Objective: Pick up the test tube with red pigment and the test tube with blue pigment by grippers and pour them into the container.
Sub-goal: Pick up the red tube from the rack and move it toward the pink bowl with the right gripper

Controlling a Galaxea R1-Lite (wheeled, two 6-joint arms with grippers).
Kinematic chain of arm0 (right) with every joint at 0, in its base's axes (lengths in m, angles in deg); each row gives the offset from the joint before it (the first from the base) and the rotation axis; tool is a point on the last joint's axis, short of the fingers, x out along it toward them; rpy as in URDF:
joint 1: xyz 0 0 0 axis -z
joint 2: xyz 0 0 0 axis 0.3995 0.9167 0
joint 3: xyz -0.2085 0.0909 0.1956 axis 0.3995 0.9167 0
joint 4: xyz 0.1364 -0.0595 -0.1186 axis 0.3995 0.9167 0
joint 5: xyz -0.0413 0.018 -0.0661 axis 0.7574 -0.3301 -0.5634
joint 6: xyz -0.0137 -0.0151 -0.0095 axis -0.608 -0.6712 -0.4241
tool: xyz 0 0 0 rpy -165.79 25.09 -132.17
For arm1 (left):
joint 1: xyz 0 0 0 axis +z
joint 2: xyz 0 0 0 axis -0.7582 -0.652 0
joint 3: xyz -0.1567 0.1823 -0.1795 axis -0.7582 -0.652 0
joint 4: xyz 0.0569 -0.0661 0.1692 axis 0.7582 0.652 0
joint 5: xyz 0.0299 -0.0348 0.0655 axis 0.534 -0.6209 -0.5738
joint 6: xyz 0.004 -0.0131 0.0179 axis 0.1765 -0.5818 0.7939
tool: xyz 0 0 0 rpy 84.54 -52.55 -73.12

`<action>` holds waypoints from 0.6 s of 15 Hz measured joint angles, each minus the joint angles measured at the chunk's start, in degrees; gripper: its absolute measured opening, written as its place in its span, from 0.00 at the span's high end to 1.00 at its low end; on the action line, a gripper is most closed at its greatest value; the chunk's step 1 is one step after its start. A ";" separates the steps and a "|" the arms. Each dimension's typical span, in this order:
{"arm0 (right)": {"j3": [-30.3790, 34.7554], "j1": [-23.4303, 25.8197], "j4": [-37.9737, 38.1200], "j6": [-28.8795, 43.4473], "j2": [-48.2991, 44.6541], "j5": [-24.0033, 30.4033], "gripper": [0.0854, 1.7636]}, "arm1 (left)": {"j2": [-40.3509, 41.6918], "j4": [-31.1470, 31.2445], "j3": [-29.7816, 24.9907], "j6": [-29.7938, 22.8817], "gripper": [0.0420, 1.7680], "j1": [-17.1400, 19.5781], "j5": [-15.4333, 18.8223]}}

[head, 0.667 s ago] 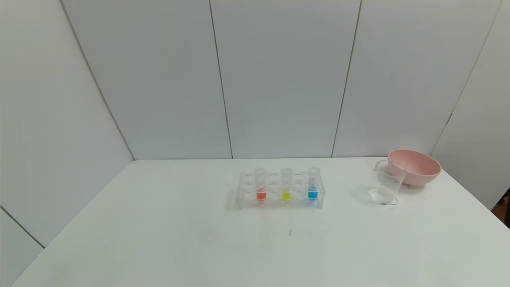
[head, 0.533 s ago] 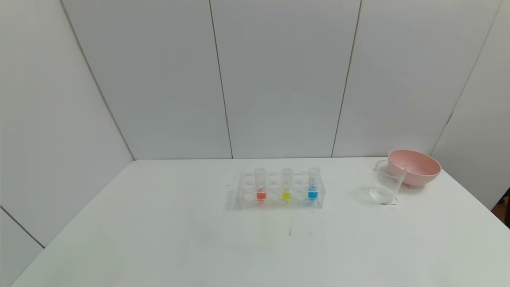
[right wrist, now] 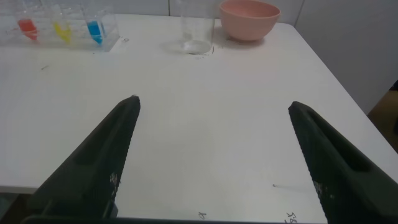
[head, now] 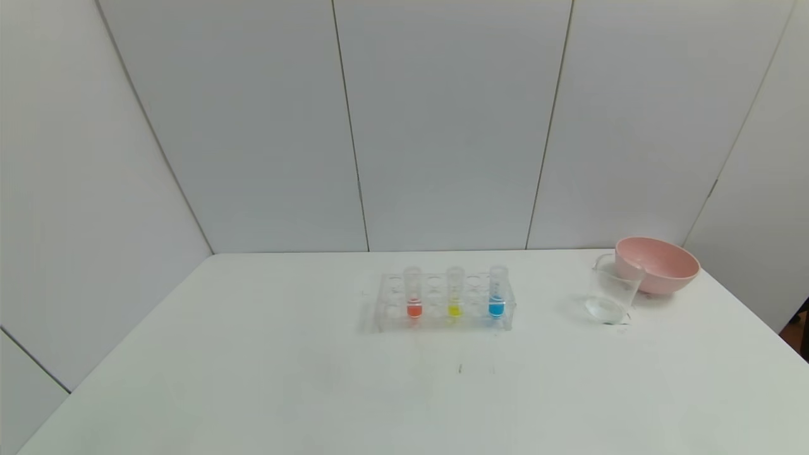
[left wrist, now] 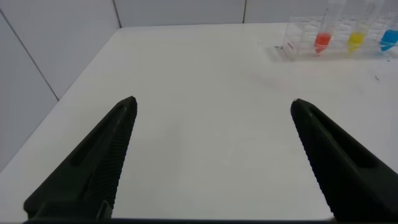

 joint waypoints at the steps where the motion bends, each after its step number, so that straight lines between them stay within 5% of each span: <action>1: 0.00 0.00 0.02 0.00 0.00 0.00 0.03 | 0.00 -0.02 0.00 0.00 0.00 0.00 0.00; 6: -0.96 -0.13 -0.17 -0.48 0.38 0.83 0.03 | 0.00 -0.05 0.00 0.00 0.00 0.00 0.00; 9: -7.50 -0.18 -0.76 0.60 5.18 1.60 0.03 | 0.00 -0.02 0.00 0.00 0.00 0.00 0.00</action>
